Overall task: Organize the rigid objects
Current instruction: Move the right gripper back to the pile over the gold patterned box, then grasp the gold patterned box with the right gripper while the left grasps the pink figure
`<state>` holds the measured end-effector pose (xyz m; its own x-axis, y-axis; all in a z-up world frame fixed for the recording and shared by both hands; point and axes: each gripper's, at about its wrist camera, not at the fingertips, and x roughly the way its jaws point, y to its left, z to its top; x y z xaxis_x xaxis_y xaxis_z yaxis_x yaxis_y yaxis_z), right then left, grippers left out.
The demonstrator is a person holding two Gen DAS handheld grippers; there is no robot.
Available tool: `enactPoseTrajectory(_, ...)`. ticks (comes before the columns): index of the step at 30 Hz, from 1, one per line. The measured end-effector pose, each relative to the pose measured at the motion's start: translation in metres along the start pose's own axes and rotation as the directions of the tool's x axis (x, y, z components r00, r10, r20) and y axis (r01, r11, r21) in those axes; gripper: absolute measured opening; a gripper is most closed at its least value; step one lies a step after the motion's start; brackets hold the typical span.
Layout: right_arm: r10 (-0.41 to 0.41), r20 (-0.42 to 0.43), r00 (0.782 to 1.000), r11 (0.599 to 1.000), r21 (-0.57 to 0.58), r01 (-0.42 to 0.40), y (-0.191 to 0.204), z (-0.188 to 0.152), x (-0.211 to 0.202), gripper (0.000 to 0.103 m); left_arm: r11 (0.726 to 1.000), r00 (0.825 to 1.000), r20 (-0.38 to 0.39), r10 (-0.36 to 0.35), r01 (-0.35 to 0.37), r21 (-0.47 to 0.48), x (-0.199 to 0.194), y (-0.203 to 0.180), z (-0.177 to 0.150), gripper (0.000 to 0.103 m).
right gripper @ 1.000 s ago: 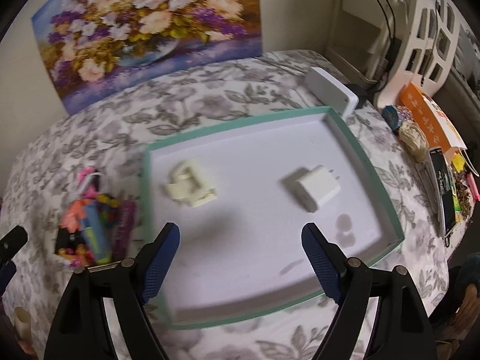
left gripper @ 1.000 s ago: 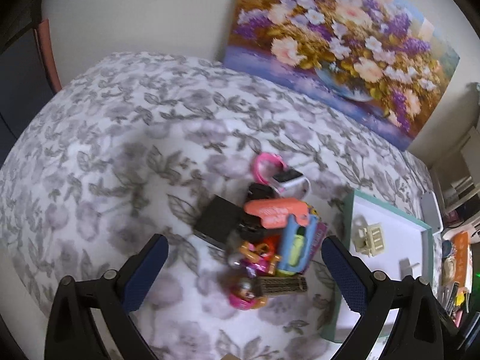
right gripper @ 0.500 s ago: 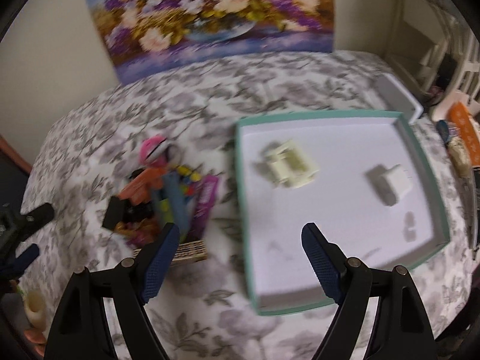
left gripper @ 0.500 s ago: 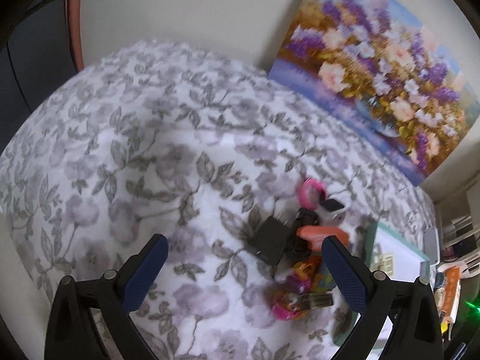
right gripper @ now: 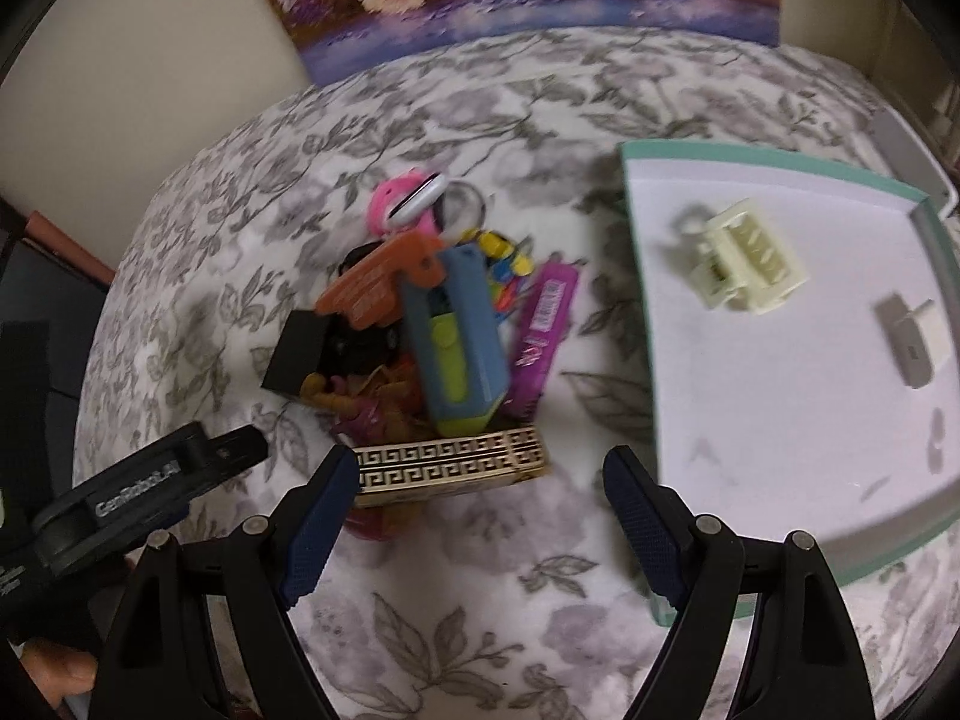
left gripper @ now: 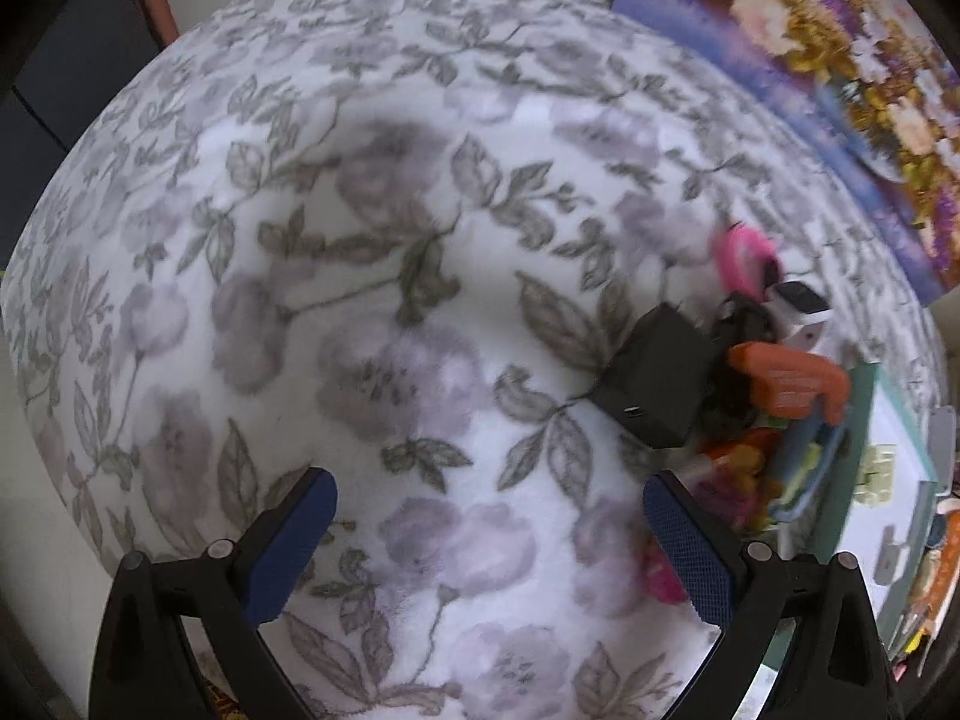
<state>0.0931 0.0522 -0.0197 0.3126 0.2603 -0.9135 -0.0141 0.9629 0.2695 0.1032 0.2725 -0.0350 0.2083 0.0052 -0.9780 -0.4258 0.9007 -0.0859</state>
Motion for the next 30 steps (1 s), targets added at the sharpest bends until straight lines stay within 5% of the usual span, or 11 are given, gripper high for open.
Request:
enactPoseTrajectory(20, 0.111, -0.094, 0.989, 0.992, 0.074, -0.104, -0.009, 0.004, 0.036, 0.084, 0.997, 0.997, -0.061, -0.048, 0.044, -0.07, 0.017, 0.005, 0.01, 0.103)
enactPoseTrajectory(30, 0.092, -0.088, 0.992, 0.993, 0.083, -0.085, -0.014, 0.004, 0.034, 0.084, 0.996, 0.995, -0.072, -0.064, 0.059, -0.074, 0.018, 0.005, 0.005, 0.103)
